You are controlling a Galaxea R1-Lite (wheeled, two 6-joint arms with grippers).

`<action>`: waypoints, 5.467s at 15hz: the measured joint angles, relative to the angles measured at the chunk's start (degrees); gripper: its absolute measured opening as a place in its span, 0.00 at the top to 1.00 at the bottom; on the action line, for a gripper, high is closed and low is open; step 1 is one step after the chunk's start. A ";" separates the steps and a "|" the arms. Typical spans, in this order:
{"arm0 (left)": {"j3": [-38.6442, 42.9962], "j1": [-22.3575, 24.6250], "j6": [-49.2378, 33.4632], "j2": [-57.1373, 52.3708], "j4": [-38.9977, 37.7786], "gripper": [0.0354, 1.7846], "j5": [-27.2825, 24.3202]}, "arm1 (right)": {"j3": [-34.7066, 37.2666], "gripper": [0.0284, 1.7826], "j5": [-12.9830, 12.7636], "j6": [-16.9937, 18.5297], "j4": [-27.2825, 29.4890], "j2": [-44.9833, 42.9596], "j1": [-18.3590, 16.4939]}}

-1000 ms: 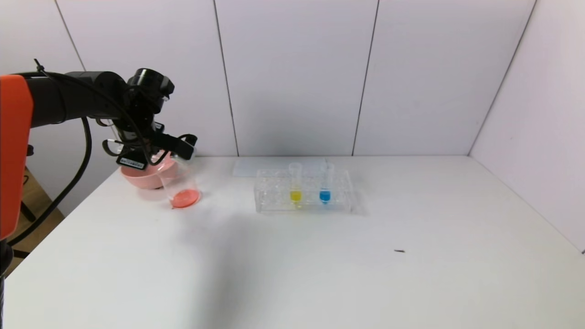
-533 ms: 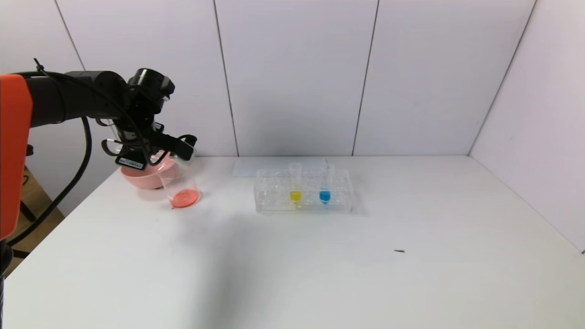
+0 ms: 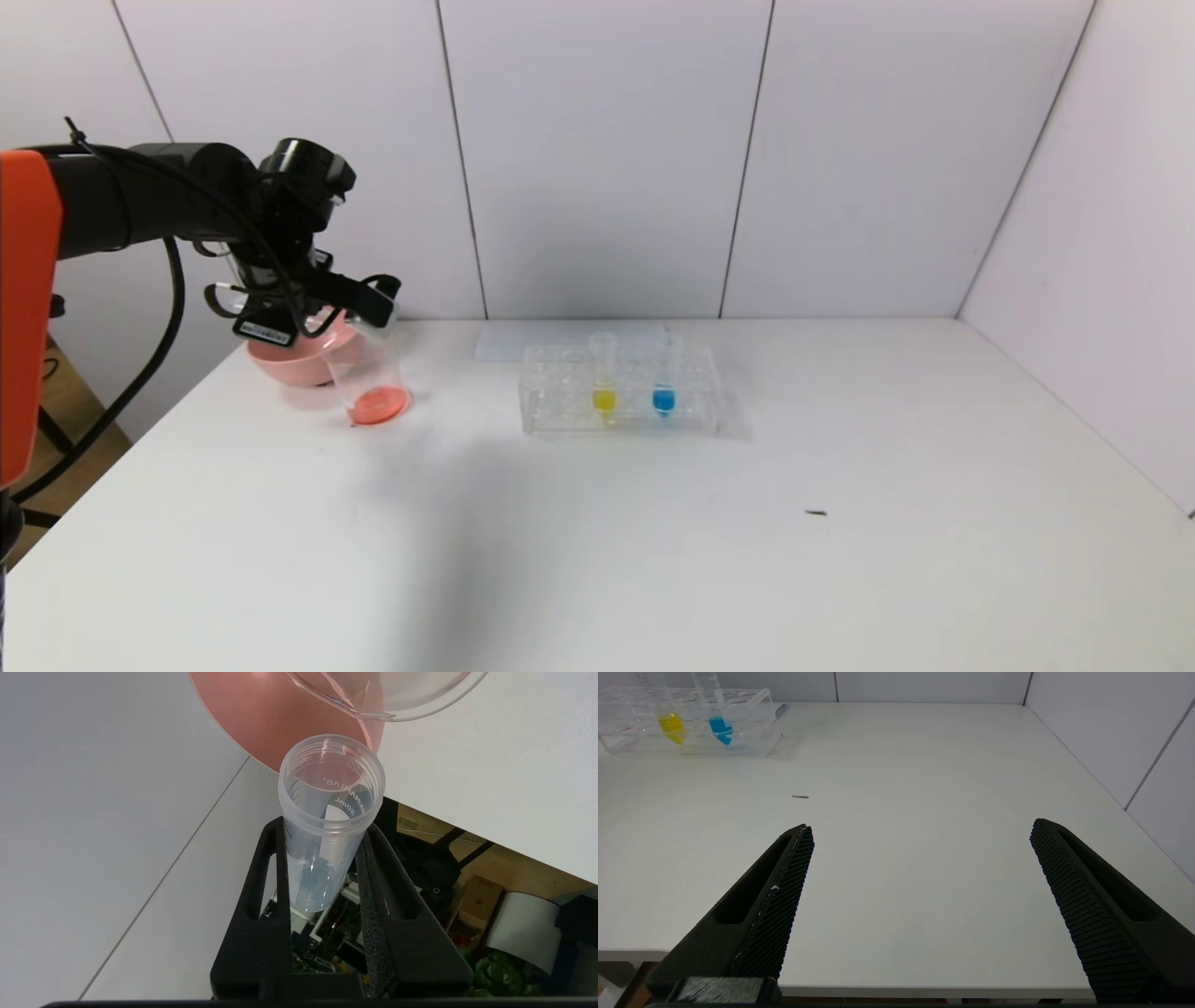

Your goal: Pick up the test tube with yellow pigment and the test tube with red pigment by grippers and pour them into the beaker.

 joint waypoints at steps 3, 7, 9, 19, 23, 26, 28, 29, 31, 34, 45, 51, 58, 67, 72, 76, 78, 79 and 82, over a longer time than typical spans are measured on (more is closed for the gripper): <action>0.06 0.11 -0.22 -0.33 0.20 0.77 -0.22 | 0.00 0.05 0.00 0.00 0.00 0.00 0.00; 0.45 1.07 -1.97 -1.71 0.61 0.77 -2.21 | 0.00 0.05 0.00 0.00 -0.02 0.00 0.00; 0.80 2.08 -5.34 -2.35 0.96 0.77 -5.30 | 0.00 0.05 0.00 0.00 -0.02 0.00 0.00; 1.02 3.96 -25.93 -5.41 3.19 0.77 -16.30 | 0.00 0.05 0.00 0.00 -0.02 0.00 0.00; 1.29 4.74 -32.77 -6.90 3.19 0.77 -21.13 | 0.00 0.05 0.00 0.00 0.00 0.00 0.00; 2.62 5.91 -36.94 -8.00 2.60 0.77 -23.66 | 0.00 0.05 0.00 0.00 0.00 0.00 0.00; 2.95 6.29 -40.79 -8.39 2.26 0.77 -25.72 | 0.00 0.05 0.00 0.00 0.00 0.00 0.00; 3.06 6.40 -43.52 -8.52 2.21 0.77 -26.58 | 0.00 0.05 0.00 0.00 0.00 0.00 0.00; 3.47 6.60 -49.40 -8.77 1.02 0.77 -27.34 | 0.00 0.05 0.00 0.00 0.00 0.00 0.00; 7.03 6.57 -56.54 -9.52 -7.50 0.77 -27.68 | 0.00 0.05 0.00 0.00 0.00 0.00 0.00; 18.16 7.89 -72.68 -11.86 -29.10 0.77 -25.72 | 0.00 0.05 0.00 0.00 0.00 0.00 0.00; 21.81 9.24 -79.25 -11.91 -38.18 0.77 -25.56 | 0.00 0.05 0.00 0.00 -0.02 0.00 0.00; 23.21 10.35 -88.89 -9.18 -45.19 0.77 -26.05 | 0.00 0.05 0.00 -0.02 0.00 0.00 0.00; 22.75 11.75 -92.09 -4.02 -51.64 0.77 -28.40 | 0.00 0.05 0.00 0.00 0.00 0.00 0.00; 22.16 12.78 -92.12 -1.08 -54.57 0.77 -28.45 | 0.00 0.05 0.00 0.00 0.00 0.00 0.00; 21.87 13.41 -92.64 0.60 -54.59 0.77 -28.65 | 0.02 0.05 0.00 0.00 0.00 0.00 0.00; 21.72 13.52 -93.05 1.23 -54.59 0.77 -30.34 | 0.00 0.05 0.00 0.00 0.00 0.00 0.00; 21.55 13.48 -93.25 1.65 -54.64 0.77 -30.70 | 0.00 0.05 0.00 0.00 0.00 0.00 0.00; 20.46 13.71 -93.28 3.24 -54.72 0.77 -30.92 | 0.00 0.05 0.00 0.00 -0.02 0.00 0.00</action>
